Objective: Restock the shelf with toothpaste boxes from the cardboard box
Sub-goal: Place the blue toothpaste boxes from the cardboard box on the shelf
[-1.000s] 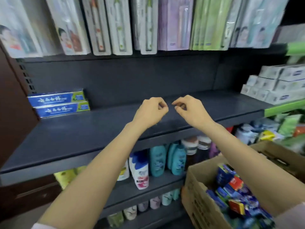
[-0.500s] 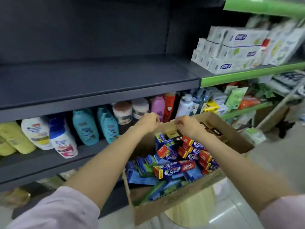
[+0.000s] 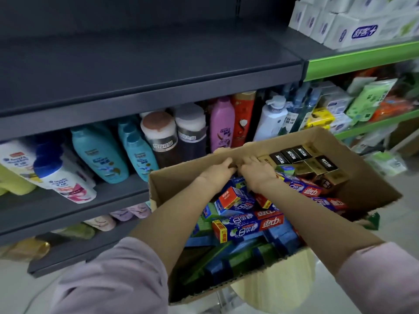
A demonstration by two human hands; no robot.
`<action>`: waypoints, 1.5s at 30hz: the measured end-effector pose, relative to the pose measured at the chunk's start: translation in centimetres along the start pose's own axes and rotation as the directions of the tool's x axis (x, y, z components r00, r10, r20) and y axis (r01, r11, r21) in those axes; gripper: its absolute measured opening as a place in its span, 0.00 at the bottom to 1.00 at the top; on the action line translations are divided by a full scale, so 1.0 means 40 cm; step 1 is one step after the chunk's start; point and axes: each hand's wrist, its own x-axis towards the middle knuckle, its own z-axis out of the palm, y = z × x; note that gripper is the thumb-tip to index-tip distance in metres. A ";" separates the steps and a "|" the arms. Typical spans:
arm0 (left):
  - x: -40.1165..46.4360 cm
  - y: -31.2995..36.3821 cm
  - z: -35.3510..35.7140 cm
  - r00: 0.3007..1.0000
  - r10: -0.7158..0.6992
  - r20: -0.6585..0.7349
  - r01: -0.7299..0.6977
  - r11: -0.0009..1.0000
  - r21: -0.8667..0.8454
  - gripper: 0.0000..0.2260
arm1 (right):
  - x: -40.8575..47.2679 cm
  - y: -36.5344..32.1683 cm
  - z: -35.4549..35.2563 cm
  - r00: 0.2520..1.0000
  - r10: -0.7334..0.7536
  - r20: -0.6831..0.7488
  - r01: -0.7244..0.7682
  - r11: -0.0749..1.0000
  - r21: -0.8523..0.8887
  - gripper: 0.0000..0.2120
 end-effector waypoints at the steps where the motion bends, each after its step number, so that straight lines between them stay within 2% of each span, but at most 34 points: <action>1: -0.007 0.004 -0.006 1.000 -0.016 -0.009 0.017 0.999 0.041 0.21 | 0.001 0.003 0.004 0.999 -0.014 -0.030 0.014 1.000 0.001 0.23; 3: -0.023 0.005 -0.007 0.998 -0.041 -0.047 0.047 0.991 0.125 0.16 | -0.002 0.015 0.002 0.998 -0.049 -0.037 0.052 0.995 0.081 0.23; 5: -0.044 -0.011 -0.010 0.996 -0.054 -0.071 0.065 0.985 0.161 0.17 | -0.005 0.036 -0.011 0.997 -0.066 -0.039 0.075 0.951 0.299 0.22; 6: -0.053 -0.023 -0.011 0.995 -0.054 -0.080 0.068 0.982 0.176 0.18 | -0.009 0.046 -0.017 0.996 -0.062 -0.061 0.083 0.889 0.451 0.21; 7: -0.067 -0.031 -0.016 0.995 -0.054 -0.087 0.069 0.982 0.178 0.19 | -0.015 0.056 -0.024 0.995 -0.051 -0.083 0.091 0.784 0.615 0.18; 8: -0.083 -0.035 -0.023 0.994 -0.053 -0.097 0.069 0.983 0.172 0.19 | -0.027 0.061 -0.035 0.993 -0.034 -0.112 0.108 0.631 0.768 0.15; 10: -0.112 -0.038 -0.047 0.987 -0.043 -0.154 0.069 0.983 0.167 0.19 | -0.058 0.064 -0.066 0.987 0.022 -0.158 0.142 0.318 0.937 0.13; 11: -0.127 -0.037 -0.064 0.980 -0.045 -0.195 0.075 0.986 0.151 0.20 | -0.072 0.063 -0.083 0.984 0.048 -0.172 0.158 0.220 0.963 0.12; 13: -0.154 -0.038 -0.102 0.947 -0.100 -0.306 0.119 0.992 0.044 0.23 | -0.096 0.054 -0.116 0.974 0.083 -0.213 0.201 0.135 0.970 0.11; 15: -0.174 -0.041 -0.142 0.903 -0.185 -0.388 0.149 0.981 -0.121 0.24 | -0.109 0.042 -0.143 0.962 0.101 -0.252 0.242 0.102 0.965 0.11; 17: -0.204 -0.040 -0.176 0.870 -0.281 -0.406 0.132 0.925 -0.356 0.21 | -0.130 0.023 -0.176 0.947 0.136 -0.290 0.284 0.060 0.957 0.11; 20: -0.256 -0.032 -0.217 0.798 -0.421 -0.432 0.030 0.743 -0.669 0.16 | -0.163 -0.005 -0.238 0.918 0.151 -0.367 0.367 0.029 0.930 0.08; 23: -0.318 -0.029 -0.248 0.665 -0.561 -0.493 -0.095 0.591 -0.801 0.15 | -0.200 -0.036 -0.301 0.897 0.151 -0.416 0.409 0.077 0.909 0.07; 24: -0.331 -0.031 -0.261 0.641 -0.594 -0.486 -0.135 0.536 -0.833 0.14 | -0.204 -0.046 -0.317 0.887 0.159 -0.433 0.423 0.091 0.901 0.08; 27: -0.389 -0.049 -0.301 0.597 -0.643 -0.480 -0.253 0.418 -0.873 0.11 | -0.228 -0.094 -0.391 0.851 0.155 -0.501 0.487 0.120 0.865 0.12; 30: -0.458 -0.068 -0.343 0.532 -0.657 -0.534 -0.362 0.394 -0.845 0.10 | -0.250 -0.150 -0.474 0.833 0.115 -0.541 0.534 0.089 0.841 0.14; 33: -0.525 -0.097 -0.378 0.467 -0.679 -0.566 -0.407 0.403 -0.819 0.09 | -0.256 -0.209 -0.539 0.825 0.072 -0.561 0.550 0.131 0.825 0.16; 37: -0.622 -0.145 -0.422 0.505 -0.692 -0.516 -0.389 0.352 -0.851 0.14 | -0.265 -0.294 -0.625 0.809 -0.004 -0.588 0.582 0.140 0.801 0.18; 39: -0.672 -0.178 -0.439 0.512 -0.688 -0.514 -0.364 0.369 -0.855 0.14 | -0.268 -0.342 -0.672 0.788 -0.038 -0.615 0.612 0.158 0.775 0.19; 42: -0.743 -0.245 -0.457 0.465 -0.717 -0.519 -0.393 0.358 -0.847 0.13 | -0.261 -0.429 -0.743 0.786 -0.104 -0.609 0.618 0.148 0.772 0.22; 45: -0.801 -0.345 -0.459 0.384 -0.795 -0.470 -0.459 0.277 -0.844 0.13 | -0.241 -0.527 -0.786 0.806 -0.250 -0.536 0.574 0.113 0.811 0.11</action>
